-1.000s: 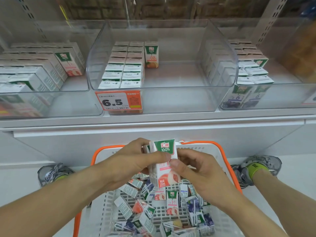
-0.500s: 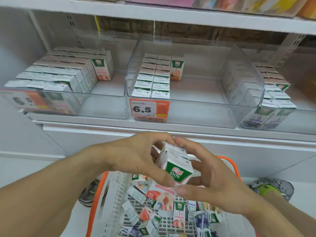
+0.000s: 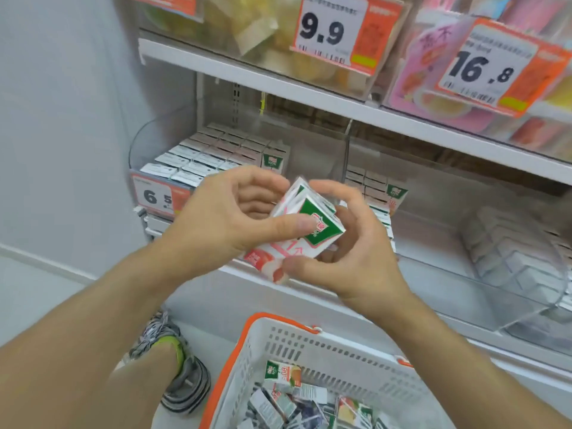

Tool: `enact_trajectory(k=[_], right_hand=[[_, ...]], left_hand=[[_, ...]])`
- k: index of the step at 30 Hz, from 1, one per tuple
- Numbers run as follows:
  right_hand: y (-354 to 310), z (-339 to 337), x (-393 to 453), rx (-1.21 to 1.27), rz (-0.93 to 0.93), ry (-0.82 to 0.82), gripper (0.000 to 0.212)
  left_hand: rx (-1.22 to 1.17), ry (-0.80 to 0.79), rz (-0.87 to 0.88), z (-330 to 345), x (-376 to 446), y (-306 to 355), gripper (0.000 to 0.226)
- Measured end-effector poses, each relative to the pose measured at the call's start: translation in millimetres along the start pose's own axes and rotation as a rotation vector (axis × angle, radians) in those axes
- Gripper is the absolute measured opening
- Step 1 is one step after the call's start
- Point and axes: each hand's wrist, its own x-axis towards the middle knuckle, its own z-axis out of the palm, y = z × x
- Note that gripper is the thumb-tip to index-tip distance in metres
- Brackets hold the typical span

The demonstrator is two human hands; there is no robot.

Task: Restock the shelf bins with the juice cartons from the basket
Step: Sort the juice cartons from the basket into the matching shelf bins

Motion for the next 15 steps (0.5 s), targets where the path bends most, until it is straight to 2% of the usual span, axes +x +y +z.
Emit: enact_trajectory(k=[4,6,10,12,15], right_hand=[[-1,22,45,-0.025,-0.105,0.054,0.082],[4,28,66,-0.052,-0.126,0.063,0.083],[18,24,112,-0.273,-0.158,0.156,0.086],[28,23,135,-0.335,-0.12,0.201,0.088],[44,26,168,-0.423,0.008,0.236,0.087]], left_hand=[[0.086,0.05,0.142,-25,18,-4,0.052],[0.237,0.113,0.152,-34,27,-15,0.048],[0.508,0.301,0.114,-48,39,-43,0.037],[0.679,0.307,0.067,-56,44,-59,0.031],[0.905,0.233,0.018,-63,49,-80,0.046]])
